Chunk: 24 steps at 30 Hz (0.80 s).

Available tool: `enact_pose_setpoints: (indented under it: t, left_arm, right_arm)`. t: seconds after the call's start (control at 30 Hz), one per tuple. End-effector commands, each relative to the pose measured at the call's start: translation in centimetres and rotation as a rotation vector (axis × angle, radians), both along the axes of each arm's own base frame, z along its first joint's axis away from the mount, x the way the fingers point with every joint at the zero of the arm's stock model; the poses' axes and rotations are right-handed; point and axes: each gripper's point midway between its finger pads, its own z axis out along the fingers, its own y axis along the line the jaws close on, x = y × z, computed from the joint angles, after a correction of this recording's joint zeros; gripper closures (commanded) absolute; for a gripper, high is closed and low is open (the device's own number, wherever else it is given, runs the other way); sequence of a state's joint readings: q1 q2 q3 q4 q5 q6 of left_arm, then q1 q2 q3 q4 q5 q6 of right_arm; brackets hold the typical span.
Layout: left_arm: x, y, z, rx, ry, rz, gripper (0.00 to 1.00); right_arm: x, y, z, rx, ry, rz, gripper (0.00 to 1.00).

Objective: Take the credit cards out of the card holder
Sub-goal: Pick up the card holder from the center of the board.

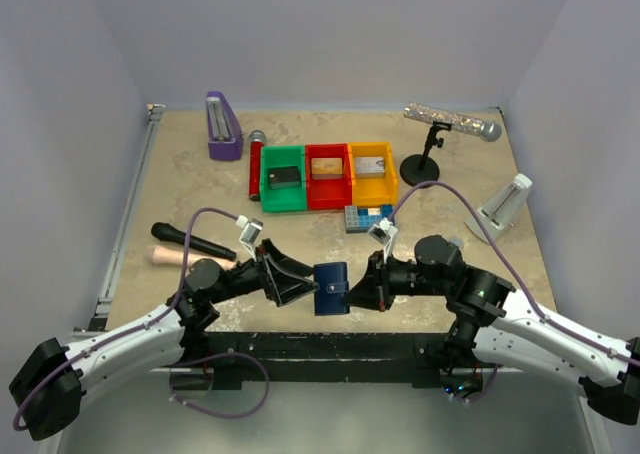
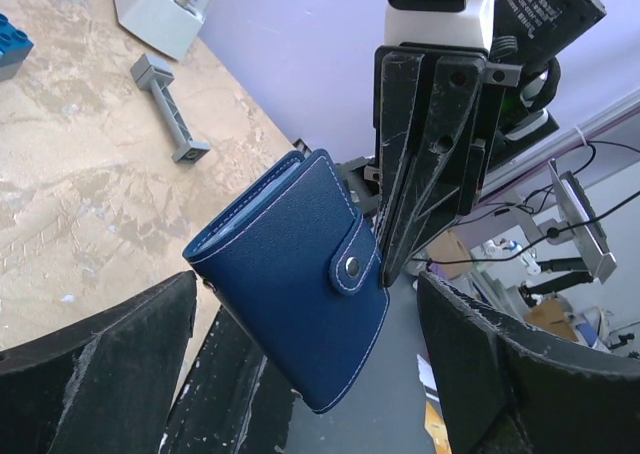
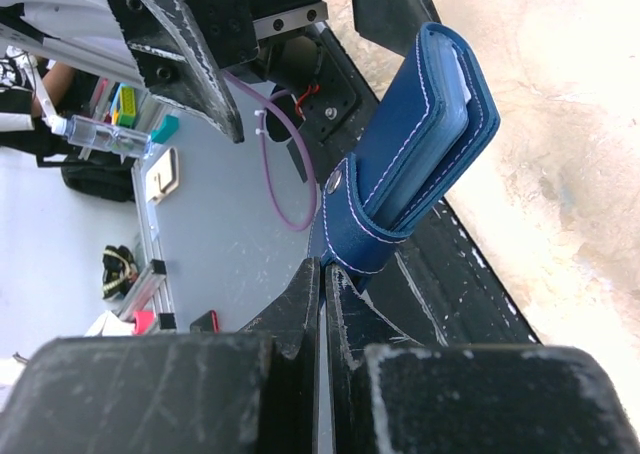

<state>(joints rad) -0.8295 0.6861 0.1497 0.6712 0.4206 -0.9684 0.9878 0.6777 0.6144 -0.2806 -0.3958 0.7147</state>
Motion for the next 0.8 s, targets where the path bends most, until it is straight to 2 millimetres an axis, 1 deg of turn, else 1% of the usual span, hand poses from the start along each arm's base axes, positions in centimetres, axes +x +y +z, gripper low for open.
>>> enact_pose_setpoints:
  t: [0.0,0.17,0.3,0.43,0.6,0.77]
  left_arm:
    - [-0.4,0.0,3.2,-0.077,-0.085,-0.022,0.05]
    - [-0.1,0.4,2.9,-0.071,-0.075,0.006,0.05]
    - [-0.1,0.3,2.9,-0.072,-0.071,0.004,0.05]
    - [-0.3,-0.1,3.3,-0.084,-0.068,-0.025,0.05]
    - [-1.2,-0.8,3.9,-0.096,-0.071,-0.103,0.07]
    - [-1.4,-1.2,4.5,-0.122,-0.068,-0.138,0.09]
  right_arm:
    - [-0.5,0.1,4.6,0.118,-0.065,0.03,1.0]
    - [-0.9,-0.5,4.8,0.122,-0.077,0.033,1.0]
    - [-1.3,-0.5,5.1,0.137,-0.08,0.055,1.0]
    - [-1.8,-0.1,5.7,0.167,-0.083,0.089,1.0]
    - [-2.2,0.0,6.3,0.188,-0.087,0.119,1.0]
    - [-2.5,0.0,6.2,0.194,-0.086,0.131,1.0]
